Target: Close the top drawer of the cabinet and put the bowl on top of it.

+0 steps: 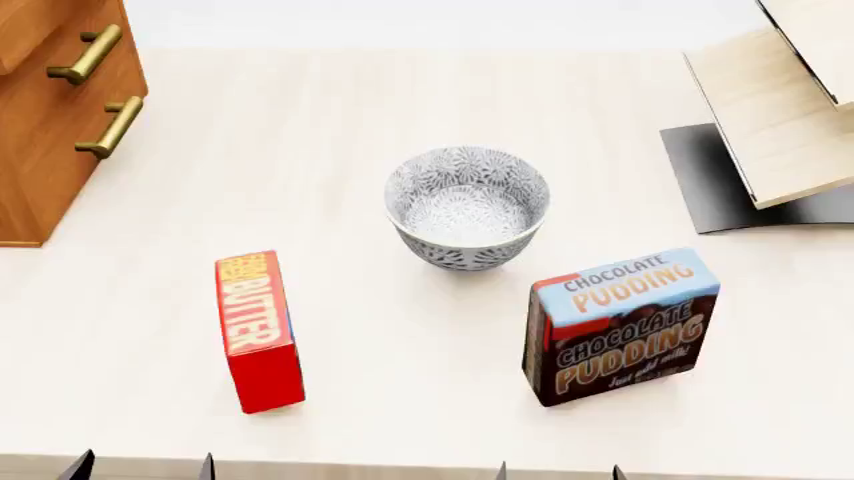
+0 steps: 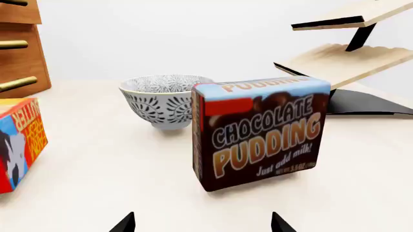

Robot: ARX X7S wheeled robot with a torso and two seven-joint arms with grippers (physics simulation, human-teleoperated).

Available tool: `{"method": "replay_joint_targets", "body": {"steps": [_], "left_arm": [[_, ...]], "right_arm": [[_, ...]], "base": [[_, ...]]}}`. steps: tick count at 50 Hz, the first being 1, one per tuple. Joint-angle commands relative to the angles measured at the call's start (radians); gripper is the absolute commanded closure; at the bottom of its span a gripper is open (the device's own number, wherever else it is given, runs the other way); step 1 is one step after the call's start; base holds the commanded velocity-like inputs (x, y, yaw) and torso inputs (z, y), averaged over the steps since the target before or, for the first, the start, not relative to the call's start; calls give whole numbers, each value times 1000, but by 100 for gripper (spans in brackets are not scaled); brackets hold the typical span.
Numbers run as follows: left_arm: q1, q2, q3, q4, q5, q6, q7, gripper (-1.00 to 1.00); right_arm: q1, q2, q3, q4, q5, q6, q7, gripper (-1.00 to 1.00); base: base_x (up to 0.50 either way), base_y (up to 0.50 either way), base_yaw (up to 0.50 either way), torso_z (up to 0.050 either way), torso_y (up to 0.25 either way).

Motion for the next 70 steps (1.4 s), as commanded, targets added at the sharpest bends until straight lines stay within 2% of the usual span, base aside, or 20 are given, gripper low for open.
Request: {"method": "replay_joint_targets", "body": {"steps": [1, 13, 19, 68, 70], "left_arm": [[-2, -14, 14, 1, -18, 10, -26, -100], [-14, -45, 53, -13, -29, -4, -100, -100], [-13, -60, 71, -5, -59, -33, -86, -100], [1, -114, 129, 37, -107, -26, -156, -100], [-3, -112, 122, 41, -127, -59, -161, -100]], "right_arm": [[-3, 16, -21, -13, 13, 4, 21, -100], [-6, 48, -50, -19, 58, -12, 64, -100], [-6, 59, -60, -16, 70, -14, 77, -100], [0, 112, -115, -15, 117, -39, 157, -100], [2, 113, -116, -11, 124, -37, 157, -100]], "base": [[0, 0, 0, 0, 0], [0, 0, 0, 0, 0], [0, 0, 0, 3, 0], [0, 0, 0, 50, 0], [0, 0, 0, 50, 0]]}}
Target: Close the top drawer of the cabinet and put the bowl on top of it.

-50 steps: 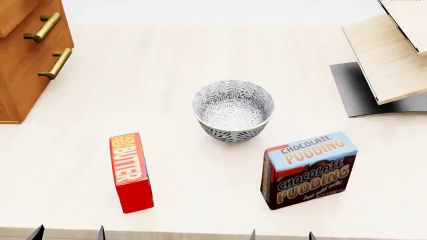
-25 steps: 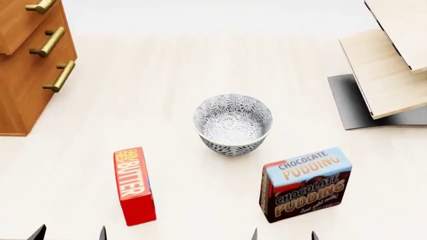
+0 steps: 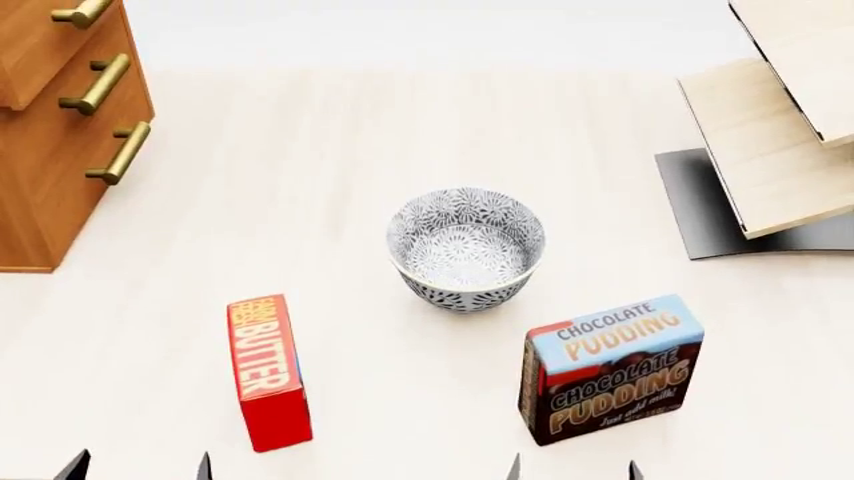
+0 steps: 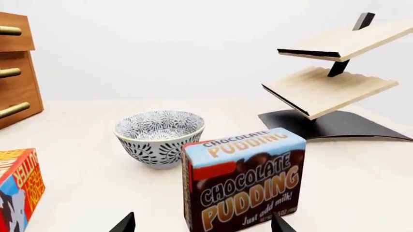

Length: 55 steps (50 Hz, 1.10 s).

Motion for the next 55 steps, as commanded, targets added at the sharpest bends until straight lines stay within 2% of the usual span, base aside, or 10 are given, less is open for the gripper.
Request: {"method": "replay_joint_targets", "body": {"steps": [1, 5, 10, 12, 14, 18, 27, 42, 50, 55], "left_arm": [[-6, -4, -4, 5, -24, -29, -29, -100], [-8, -16, -4, 50, -28, -94, -44, -100], [-19, -55, -47, 310, -126, -375, -75, -100], [-19, -56, -46, 312, -128, -378, -77, -100], [-42, -102, -132, 573, -317, -678, -110, -100], [-125, -146, -229, 799, -455, -933, -170, -100], [-428, -158, -402, 838, -673, -1270, -264, -100], [-577, -152, -582, 870, -883, -1515, -339, -100], [-665, -246, -618, 806, -1256, -1533, -628, -100], [-708, -299, -568, 771, -1393, -1516, -756, -100]], "right_arm": [[10, 7, -2, 8, 34, 11, 10, -100], [19, 9, 5, 5, 47, 21, 21, -100], [24, 55, 41, -277, 174, 335, 57, -100], [24, 57, 40, -280, 176, 338, 59, -100], [63, 102, 104, -509, 339, 638, 121, -100], [163, 143, 218, -710, 541, 938, 225, -100], [381, 234, 552, -938, 1149, 1395, 522, -100], [479, 360, 608, -875, 1508, 1400, 801, -100], [581, 510, 550, -846, 1770, 1280, 1032, -100], [619, 535, 529, -817, 1779, 1270, 1044, -100]], "base": [[0, 0, 0, 0, 0], [0, 0, 0, 0, 0], [0, 0, 0, 0, 0], [0, 0, 0, 0, 0], [0, 0, 0, 0, 0], [0, 0, 0, 0, 0], [0, 0, 0, 0, 0], [0, 0, 0, 0, 0], [0, 0, 0, 0, 0], [0, 0, 0, 0, 0]]}}
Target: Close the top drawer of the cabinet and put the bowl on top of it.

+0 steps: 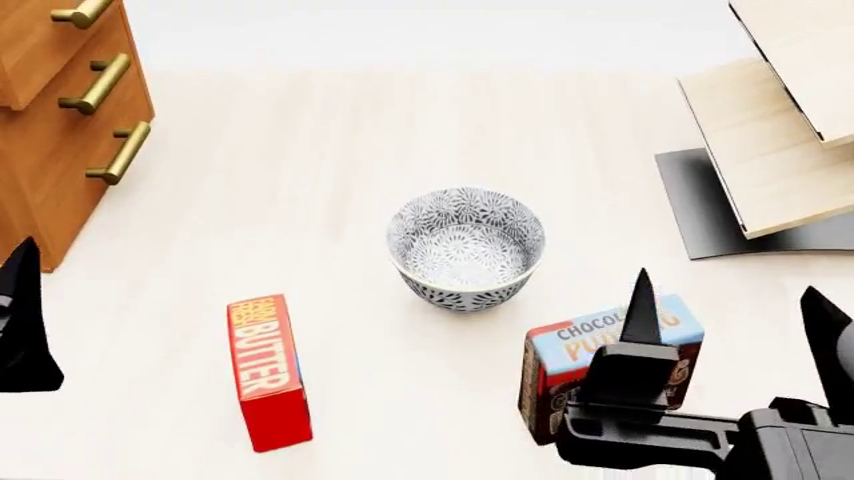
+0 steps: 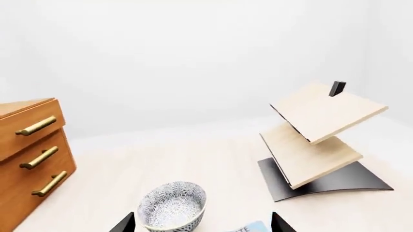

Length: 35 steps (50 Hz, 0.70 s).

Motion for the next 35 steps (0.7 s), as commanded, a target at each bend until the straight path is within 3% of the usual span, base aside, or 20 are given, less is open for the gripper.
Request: {"method": "replay_joint_targets", "body": {"steps": [1, 5, 11, 17, 35], "left_arm": [[-128, -97, -4, -47, -359, -52, -279, -100], [-165, -136, 16, -92, -490, -13, -388, -100], [-179, -169, 44, -96, -571, 27, -455, -100], [-143, -166, 43, -72, -581, 46, -452, -100], [-98, -187, 48, -41, -564, 61, -419, -100]], "right_arm": [[121, 116, -35, 37, 204, -29, 171, -100], [195, 150, -86, 70, 236, -49, 204, -100], [204, 150, -90, 77, 221, -47, 187, -100], [174, 132, -71, 70, 193, -36, 144, -100], [124, 134, -37, 37, 194, -50, 132, -100]], "base": [[0, 0, 0, 0, 0], [0, 0, 0, 0, 0], [0, 0, 0, 0, 0], [0, 0, 0, 0, 0], [388, 0, 0, 0, 0]]}}
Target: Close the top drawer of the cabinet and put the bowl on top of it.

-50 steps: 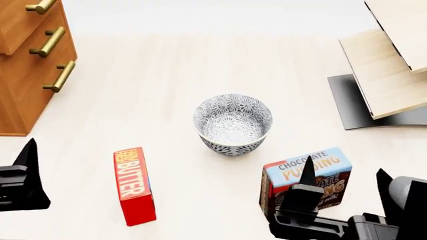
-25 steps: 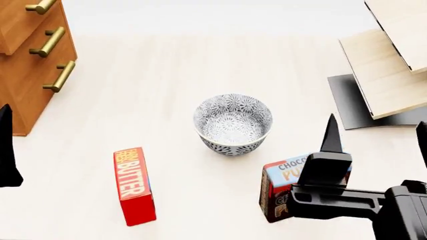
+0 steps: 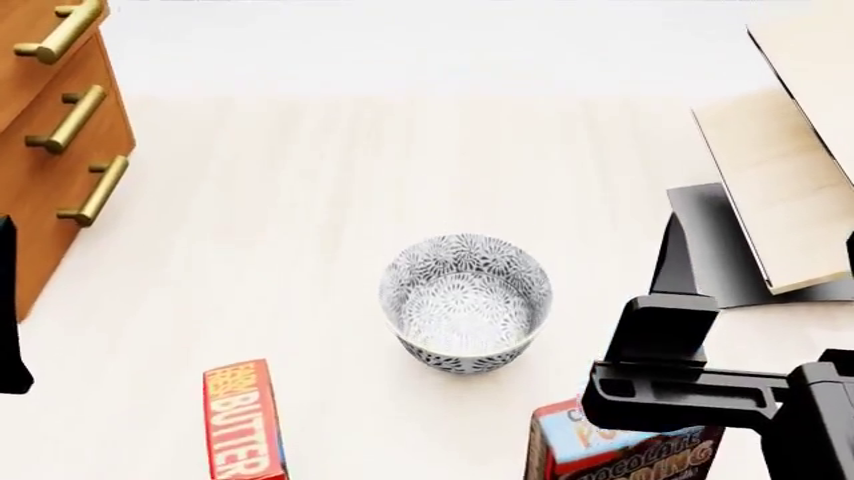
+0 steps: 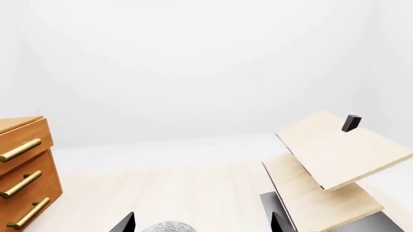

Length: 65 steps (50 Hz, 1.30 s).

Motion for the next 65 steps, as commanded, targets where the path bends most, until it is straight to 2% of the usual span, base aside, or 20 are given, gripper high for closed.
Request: {"method": "replay_joint_targets", "body": {"steps": [1, 24, 53, 65], "left_arm": [[21, -14, 8, 20, -12, 13, 1, -100], [52, -8, 6, 24, 90, 32, 84, -100], [60, -59, 15, 23, 24, 89, 34, -100], [67, -68, 17, 24, 33, 100, 47, -100]], "right_arm": [[-22, 4, 16, -11, 0, -6, -9, -100], [-52, -3, 32, -18, -48, 2, -54, -100], [-88, 27, 68, -44, -19, -32, -52, -100], [-79, 57, 75, -71, 17, -58, -25, -100]], "base": [[391, 0, 0, 0, 0], [405, 0, 0, 0, 1], [449, 0, 0, 0, 1], [386, 0, 0, 0, 0]]}}
